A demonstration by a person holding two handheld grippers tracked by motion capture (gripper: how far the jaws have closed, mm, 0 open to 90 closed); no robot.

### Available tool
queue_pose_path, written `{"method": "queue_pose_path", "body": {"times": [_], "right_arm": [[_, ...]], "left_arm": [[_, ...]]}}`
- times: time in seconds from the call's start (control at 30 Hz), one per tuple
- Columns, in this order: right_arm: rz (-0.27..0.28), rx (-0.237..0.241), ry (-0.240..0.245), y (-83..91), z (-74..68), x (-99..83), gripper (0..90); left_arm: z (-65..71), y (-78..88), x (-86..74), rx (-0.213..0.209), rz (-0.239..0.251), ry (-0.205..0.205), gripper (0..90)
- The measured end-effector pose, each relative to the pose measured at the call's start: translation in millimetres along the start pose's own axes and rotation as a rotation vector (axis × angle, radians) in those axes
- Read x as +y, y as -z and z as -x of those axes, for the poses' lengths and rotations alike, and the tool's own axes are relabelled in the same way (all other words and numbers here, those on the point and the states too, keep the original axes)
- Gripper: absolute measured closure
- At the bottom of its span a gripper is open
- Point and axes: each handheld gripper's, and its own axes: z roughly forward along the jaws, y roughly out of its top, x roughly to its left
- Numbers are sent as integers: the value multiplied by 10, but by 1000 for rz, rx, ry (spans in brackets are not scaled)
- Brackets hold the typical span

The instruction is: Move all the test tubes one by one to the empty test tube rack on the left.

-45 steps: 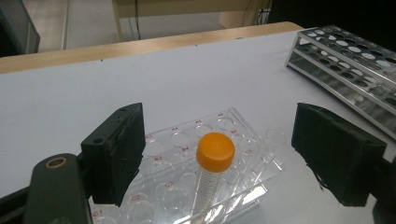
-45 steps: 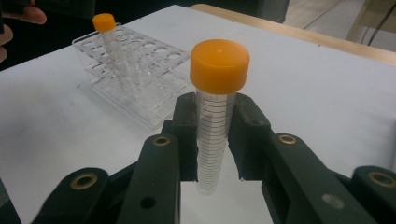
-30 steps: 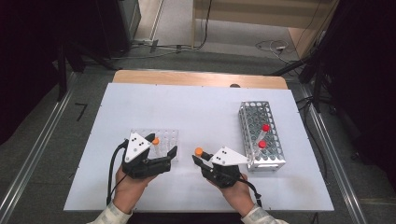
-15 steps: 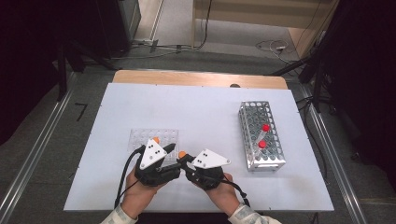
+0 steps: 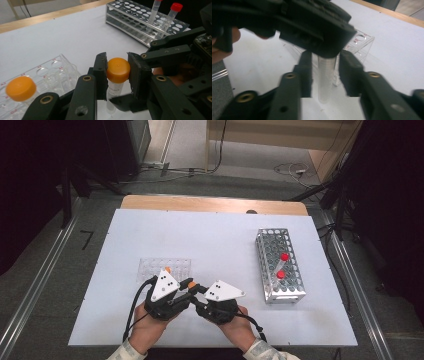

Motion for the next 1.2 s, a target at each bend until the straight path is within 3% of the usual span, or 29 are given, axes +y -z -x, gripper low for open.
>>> {"method": "queue_pose_path", "body": {"times": [0.17, 0.4, 0.67, 0.83, 1.2], "right_arm": [[-10, 20, 0, 181, 61, -24, 439], [-1, -10, -26, 527, 217, -168, 407], [29, -45, -57, 882, 356, -268, 405], [34, -64, -85, 975, 418, -323, 404], [33, -79, -95, 980, 455, -348, 405]], "left_arm": [[-179, 194, 79, 6, 17, 39, 700], [-381, 437, 178, 38, 39, 69, 700], [-570, 571, 216, 97, 62, 96, 700], [-629, 592, 260, 167, 81, 73, 699], [-736, 468, 209, 209, 68, 79, 699]]}}
